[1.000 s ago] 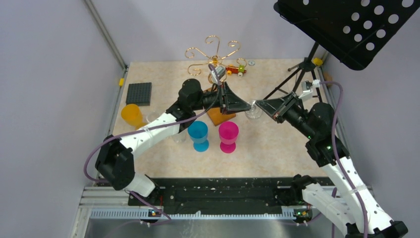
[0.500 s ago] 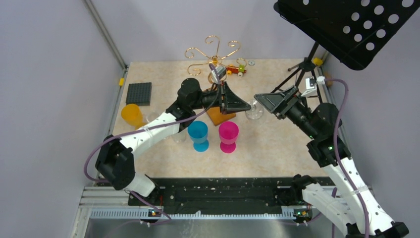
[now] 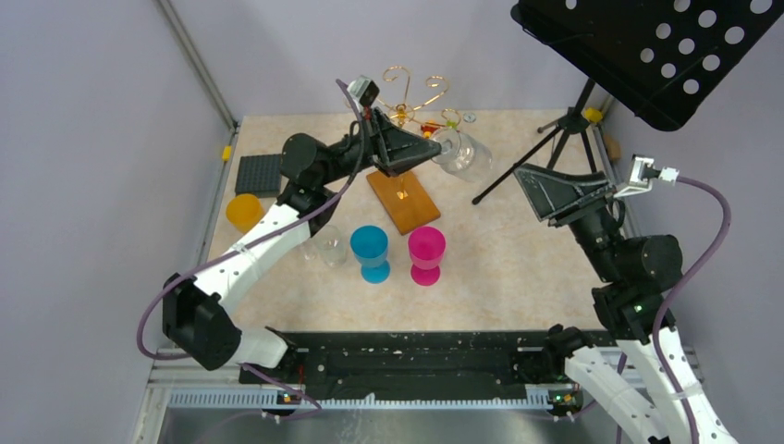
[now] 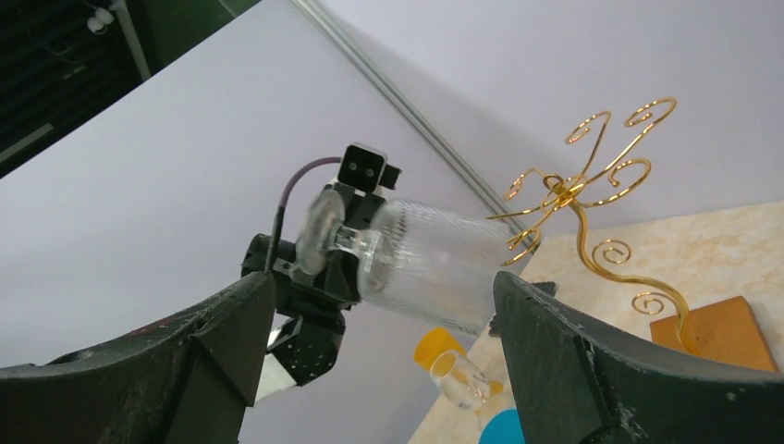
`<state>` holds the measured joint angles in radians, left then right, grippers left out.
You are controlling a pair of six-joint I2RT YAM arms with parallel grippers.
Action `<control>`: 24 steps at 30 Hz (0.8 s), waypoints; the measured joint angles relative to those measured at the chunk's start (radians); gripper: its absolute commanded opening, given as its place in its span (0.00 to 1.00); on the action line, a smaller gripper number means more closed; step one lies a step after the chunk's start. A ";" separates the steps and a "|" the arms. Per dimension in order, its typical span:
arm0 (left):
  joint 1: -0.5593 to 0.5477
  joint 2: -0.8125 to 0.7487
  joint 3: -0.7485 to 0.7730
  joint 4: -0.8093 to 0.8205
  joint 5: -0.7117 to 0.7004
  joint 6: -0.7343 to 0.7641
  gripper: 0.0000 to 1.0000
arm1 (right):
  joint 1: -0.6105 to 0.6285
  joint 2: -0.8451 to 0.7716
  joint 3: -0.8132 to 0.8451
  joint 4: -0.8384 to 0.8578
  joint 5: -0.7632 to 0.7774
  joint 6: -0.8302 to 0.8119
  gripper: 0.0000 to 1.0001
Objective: Take the wine glass off the wine glass rack
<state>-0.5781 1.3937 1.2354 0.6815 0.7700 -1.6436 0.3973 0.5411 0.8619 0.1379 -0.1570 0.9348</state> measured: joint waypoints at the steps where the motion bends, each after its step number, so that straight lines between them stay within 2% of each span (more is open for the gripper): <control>1: 0.000 -0.005 0.005 0.019 -0.004 -0.021 0.00 | 0.000 0.002 -0.009 0.013 -0.005 0.002 0.89; 8: -0.004 -0.031 0.008 0.112 -0.035 -0.154 0.00 | 0.000 0.034 -0.085 0.156 -0.066 0.059 0.86; 14: -0.005 -0.066 0.008 0.122 -0.057 -0.234 0.00 | 0.000 0.146 -0.088 0.406 -0.224 0.180 0.79; 20: -0.018 -0.095 0.008 0.172 -0.060 -0.293 0.00 | 0.011 0.259 -0.088 0.670 -0.354 0.304 0.57; 24: -0.028 -0.095 0.000 0.206 -0.060 -0.322 0.00 | 0.061 0.314 -0.088 0.795 -0.402 0.335 0.43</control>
<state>-0.6060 1.2984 1.2354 0.8871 0.7097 -1.9659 0.4587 0.8547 0.7742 0.9325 -0.5591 1.2701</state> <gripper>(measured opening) 0.039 0.514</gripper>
